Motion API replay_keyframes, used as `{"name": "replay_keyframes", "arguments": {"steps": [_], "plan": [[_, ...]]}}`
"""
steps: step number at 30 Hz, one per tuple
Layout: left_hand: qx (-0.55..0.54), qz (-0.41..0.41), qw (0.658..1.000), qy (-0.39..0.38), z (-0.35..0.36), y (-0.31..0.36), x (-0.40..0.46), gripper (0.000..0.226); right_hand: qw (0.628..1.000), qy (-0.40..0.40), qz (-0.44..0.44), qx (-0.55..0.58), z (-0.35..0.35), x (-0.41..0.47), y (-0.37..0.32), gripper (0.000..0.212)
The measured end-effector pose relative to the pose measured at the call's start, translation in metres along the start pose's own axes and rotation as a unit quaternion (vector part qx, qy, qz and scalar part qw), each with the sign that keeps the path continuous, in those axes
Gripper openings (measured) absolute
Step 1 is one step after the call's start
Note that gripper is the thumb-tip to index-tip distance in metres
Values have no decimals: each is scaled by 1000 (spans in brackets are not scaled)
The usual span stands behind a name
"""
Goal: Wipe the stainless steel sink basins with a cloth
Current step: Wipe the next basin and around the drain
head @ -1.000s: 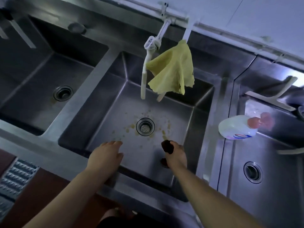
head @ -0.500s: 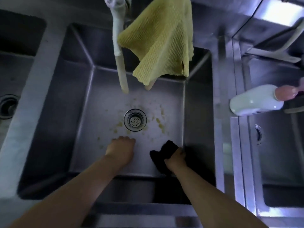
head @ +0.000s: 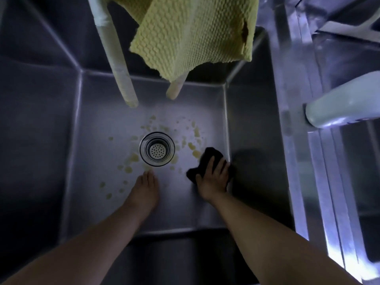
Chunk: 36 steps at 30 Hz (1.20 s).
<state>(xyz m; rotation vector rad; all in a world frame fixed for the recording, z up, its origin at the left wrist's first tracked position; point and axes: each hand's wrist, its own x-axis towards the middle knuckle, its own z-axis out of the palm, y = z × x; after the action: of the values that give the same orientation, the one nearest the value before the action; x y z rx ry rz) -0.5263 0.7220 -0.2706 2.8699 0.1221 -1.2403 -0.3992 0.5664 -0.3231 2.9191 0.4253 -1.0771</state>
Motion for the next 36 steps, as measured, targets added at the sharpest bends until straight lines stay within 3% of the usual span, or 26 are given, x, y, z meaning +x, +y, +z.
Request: {"name": "replay_keyframes", "arguments": {"steps": [3, 4, 5, 7, 17, 22, 28, 33, 36], "plan": [[73, -6, 995, 69, -3, 0, 5, 51, 998, 63, -11, 11, -14, 41, -13, 88], [77, 3, 996, 40, -3, -1, 3, 50, 997, 80, -18, 4, -21, 55, -18, 90], [55, 19, 995, 84, 7, 1, 9, 49, 995, 93, -26, -2, -29, 70, -24, 92], [13, -5, 999, 28, 18, 1, 14, 53, 993, 112, -38, -10, -49, 99, -34, 91], [13, 0, 1000, -2, 22, -4, 17, 75, 971, 170, -126, -109, -117, 195, -67, 82], [6, -1, 1000, -2, 20, -2, 16, 73, 939, 161, -226, -203, -105, 178, -60, 76], [-8, -14, 1000, 4, 22, -2, 15, 72, 912, 118, -312, -237, -56, 103, -33, 82], [-15, -11, 1000, -18, 20, -7, 8, 96, 903, 31, -329, -273, -7, 31, 4, 91], [-23, -4, 1000, -15, 14, -10, 1, 92, 931, -38, -259, -255, 32, -12, 15, 95]]}}
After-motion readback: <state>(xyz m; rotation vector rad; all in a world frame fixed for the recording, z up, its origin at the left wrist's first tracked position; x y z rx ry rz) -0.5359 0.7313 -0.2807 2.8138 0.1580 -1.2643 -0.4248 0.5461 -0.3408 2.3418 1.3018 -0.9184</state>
